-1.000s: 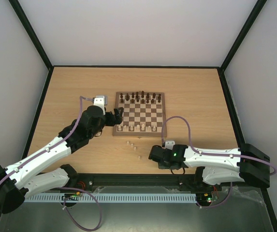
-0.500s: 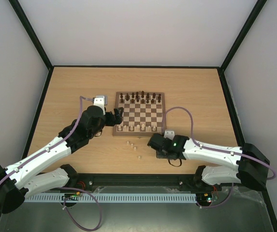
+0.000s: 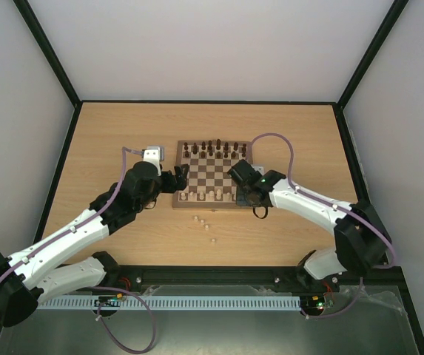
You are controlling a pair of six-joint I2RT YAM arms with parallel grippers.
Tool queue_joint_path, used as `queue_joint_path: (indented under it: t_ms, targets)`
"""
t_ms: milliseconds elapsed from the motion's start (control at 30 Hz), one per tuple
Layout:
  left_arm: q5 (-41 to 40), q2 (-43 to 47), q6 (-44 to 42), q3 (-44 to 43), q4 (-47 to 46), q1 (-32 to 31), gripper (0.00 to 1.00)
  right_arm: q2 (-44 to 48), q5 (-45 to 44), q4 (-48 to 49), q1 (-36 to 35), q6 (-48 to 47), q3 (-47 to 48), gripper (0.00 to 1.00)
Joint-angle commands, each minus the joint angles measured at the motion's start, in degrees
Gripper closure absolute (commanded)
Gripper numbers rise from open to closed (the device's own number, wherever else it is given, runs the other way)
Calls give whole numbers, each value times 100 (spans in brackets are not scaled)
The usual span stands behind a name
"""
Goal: Set up the chess pieces on the board
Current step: Place the chess piece on the chessboard.
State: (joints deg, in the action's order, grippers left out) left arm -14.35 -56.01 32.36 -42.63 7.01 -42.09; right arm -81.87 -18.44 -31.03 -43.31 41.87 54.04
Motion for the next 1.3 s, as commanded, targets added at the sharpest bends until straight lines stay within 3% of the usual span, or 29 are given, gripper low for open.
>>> queue_joint_path:
  t_ms: [0,967,1267]
  targets:
    - [-45,24,-20,50,-24,34,1,-270,316,137,149,-506,170,94]
    - [-77,-5,-28,48,-32,34,1,-879,448,419,429,-785,256,89]
    - [-86,-11,-28,55,-33,34,1,-885,397,386,429,-780,265,76]
